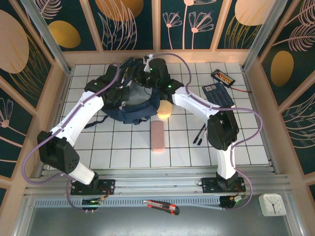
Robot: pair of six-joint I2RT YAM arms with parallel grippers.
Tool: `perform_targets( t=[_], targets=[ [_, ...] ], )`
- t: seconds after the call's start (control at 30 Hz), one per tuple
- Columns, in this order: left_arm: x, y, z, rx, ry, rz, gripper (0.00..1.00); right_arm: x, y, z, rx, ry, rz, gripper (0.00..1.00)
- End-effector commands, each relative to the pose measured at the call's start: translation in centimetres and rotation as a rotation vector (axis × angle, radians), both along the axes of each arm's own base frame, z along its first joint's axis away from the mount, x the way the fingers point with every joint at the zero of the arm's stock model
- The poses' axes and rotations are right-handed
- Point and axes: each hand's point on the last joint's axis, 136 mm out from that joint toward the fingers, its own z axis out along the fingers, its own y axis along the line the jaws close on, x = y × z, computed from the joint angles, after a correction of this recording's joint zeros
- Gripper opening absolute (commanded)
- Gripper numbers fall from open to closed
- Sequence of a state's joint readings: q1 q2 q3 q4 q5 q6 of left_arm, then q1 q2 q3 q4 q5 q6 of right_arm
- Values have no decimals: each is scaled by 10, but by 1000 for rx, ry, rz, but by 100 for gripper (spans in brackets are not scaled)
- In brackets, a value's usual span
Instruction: Pack the student bag
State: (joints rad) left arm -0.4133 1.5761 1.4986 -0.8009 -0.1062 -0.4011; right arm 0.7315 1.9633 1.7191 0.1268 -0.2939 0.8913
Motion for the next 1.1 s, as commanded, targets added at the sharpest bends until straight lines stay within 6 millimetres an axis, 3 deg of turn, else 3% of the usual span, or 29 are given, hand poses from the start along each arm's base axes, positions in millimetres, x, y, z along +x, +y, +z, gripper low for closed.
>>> perform_targets(
  t=[0.0,0.13,0.23,0.37,0.5,0.67,0.9,1.07],
  targets=[
    [26,-7,30,-33,-130,2,0,-29,-38,84,61,-176,-5,52],
    [32,-14,41,-67,-145,-3,0,-33,-97,50,-117,-112,-111,63],
    [36,-19,43,-89,-132,-9,0,-49,-122,8,-192,12,-90,72],
    [40,-26,51,-141,-150,0,0,-72,-122,-45,-182,143,-36,87],
    [42,-28,58,-174,-169,15,0,-73,-108,-79,-166,211,9,99],
    [45,-29,64,-204,-188,42,0,-68,-92,-109,-146,282,46,99],
    [42,-32,68,-260,-200,57,0,-59,-89,-144,-183,329,30,95],
    [43,-27,90,-298,-249,74,0,-56,-81,-181,-336,301,59,60]
  ],
)
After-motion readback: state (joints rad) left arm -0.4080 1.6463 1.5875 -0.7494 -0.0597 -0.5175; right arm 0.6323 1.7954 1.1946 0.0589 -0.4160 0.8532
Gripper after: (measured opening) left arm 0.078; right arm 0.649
